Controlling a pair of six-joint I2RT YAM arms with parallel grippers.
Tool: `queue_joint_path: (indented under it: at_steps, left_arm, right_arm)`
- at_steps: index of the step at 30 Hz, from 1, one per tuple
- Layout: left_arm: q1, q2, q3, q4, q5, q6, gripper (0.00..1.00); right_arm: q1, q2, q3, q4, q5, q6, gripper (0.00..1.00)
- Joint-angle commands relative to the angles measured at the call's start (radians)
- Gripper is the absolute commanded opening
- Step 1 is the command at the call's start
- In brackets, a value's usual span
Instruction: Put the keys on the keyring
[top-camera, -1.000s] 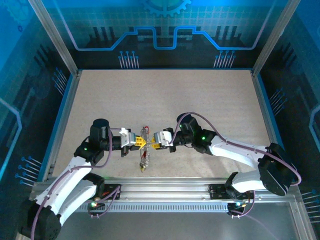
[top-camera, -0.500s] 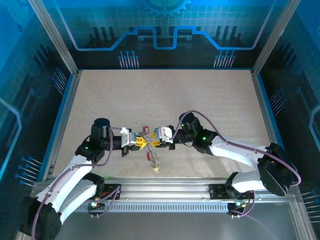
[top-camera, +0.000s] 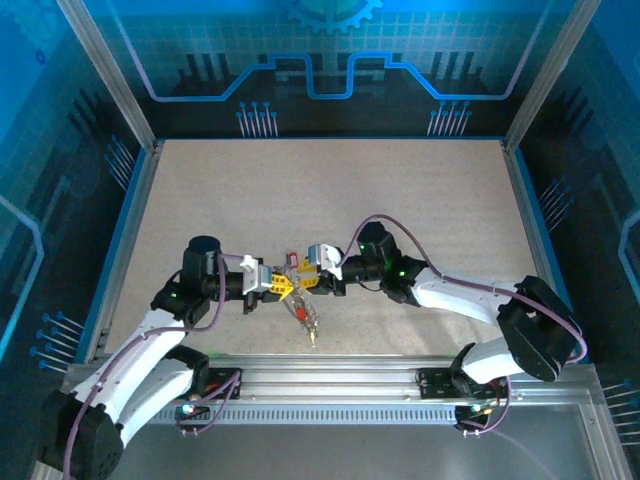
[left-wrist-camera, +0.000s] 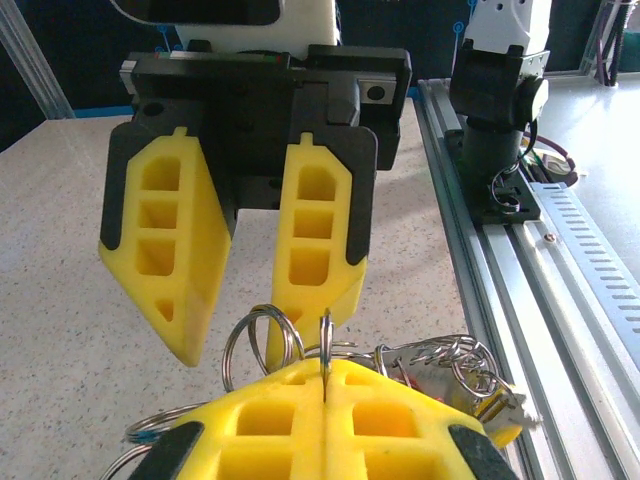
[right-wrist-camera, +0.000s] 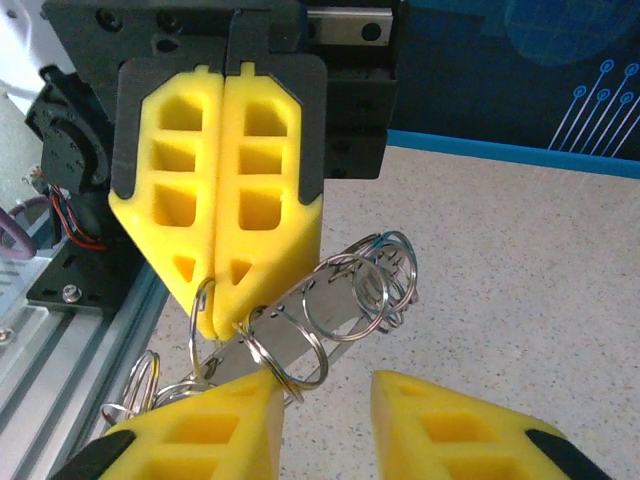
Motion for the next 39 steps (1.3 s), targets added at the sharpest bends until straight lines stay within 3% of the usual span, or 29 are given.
queue_joint_path:
  at_steps: [1, 11, 24, 31, 39]
  left_arm:
    - [-0.007, 0.000, 0.021, 0.004, 0.068, 0.029, 0.00]
    - [-0.008, 0.007, 0.029, -0.027, 0.072, 0.050, 0.00]
    - [-0.013, -0.007, 0.030, -0.036, 0.069, 0.057, 0.00]
    - [-0.013, -0.008, 0.032, -0.038, 0.060, 0.055, 0.00]
    - [-0.014, -0.004, 0.028, -0.021, 0.059, 0.044, 0.00]
  right_arm:
    - [0.003, 0.014, 0.028, 0.066, -0.027, 0.061, 0.31]
    - [0.000, 0.003, 0.027, 0.098, -0.080, 0.083, 0.32]
    - [-0.003, 0.086, 0.080, 0.028, 0.077, 0.164, 0.32]
    - [-0.053, 0.015, -0.005, 0.075, -0.032, 0.149, 0.33]
    - [-0.103, -0.088, -0.043, -0.013, -0.196, 0.020, 0.33]
